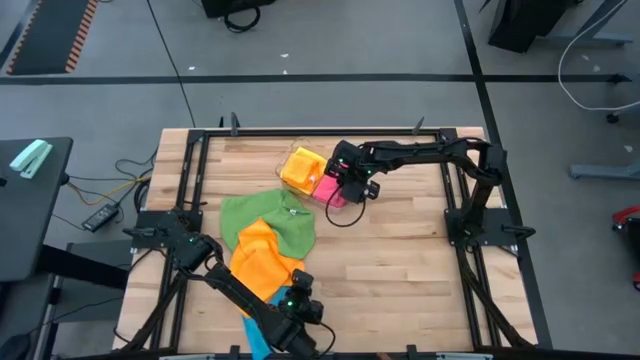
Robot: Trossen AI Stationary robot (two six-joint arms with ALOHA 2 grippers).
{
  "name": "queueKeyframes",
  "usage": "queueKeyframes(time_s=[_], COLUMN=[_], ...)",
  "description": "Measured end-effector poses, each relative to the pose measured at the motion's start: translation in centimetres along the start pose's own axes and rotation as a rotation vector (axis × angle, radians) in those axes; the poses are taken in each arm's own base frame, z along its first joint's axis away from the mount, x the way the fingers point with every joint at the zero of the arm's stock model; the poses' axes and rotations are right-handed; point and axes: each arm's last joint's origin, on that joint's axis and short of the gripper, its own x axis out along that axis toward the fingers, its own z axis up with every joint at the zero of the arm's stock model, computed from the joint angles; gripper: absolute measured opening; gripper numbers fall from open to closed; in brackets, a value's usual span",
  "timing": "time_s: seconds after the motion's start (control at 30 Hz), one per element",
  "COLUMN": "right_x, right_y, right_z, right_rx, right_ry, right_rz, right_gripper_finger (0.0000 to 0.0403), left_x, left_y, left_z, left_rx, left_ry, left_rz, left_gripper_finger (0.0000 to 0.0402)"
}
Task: Fold microfiber towels
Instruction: Put the pink microfiber cloth into the transparent bin
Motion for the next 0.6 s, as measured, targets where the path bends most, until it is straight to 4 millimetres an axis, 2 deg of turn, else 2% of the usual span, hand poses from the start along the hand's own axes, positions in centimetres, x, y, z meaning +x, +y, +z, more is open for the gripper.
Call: queueKeyframes(time_s=[0.4,0.6], right_x=[-0.8,-1.4], right_y=[0.5,0.9], right_z=[0.3,1.0], right_rx=[0.065,0.041], right_ry=[0.024,0.113], right_rz=[0.029,0.042], right_gripper_finger=[0.0124,0.0149], left_x=[-0.3,-0.4], left_y=[-0.2,-0.2], left_z=[-0.1,-0.1], left_rx=[-0.012,-0.025], left_ry=[-0.006,-0.007], left_rz=[-0.001,-0.002], left_gripper_finger=[0.0007,0.0029])
